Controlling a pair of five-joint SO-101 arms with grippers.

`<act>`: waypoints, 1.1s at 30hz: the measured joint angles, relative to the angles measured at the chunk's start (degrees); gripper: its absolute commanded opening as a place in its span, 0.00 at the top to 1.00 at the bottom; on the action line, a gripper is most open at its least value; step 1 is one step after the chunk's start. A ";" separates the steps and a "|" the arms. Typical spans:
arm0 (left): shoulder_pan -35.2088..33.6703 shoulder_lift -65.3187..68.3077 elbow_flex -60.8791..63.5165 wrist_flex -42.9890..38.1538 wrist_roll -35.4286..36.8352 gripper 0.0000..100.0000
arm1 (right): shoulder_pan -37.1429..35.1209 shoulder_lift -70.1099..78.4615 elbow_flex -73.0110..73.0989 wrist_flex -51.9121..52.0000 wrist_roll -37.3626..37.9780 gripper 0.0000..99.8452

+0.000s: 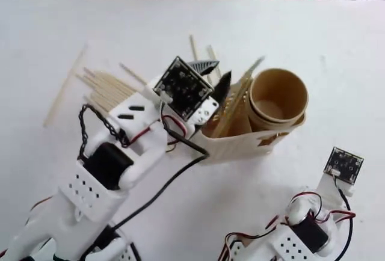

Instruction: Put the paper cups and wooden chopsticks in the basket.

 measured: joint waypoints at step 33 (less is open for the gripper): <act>-64.00 87.03 -65.93 38.33 -25.41 0.83 | 0.00 0.00 0.00 0.00 0.00 0.98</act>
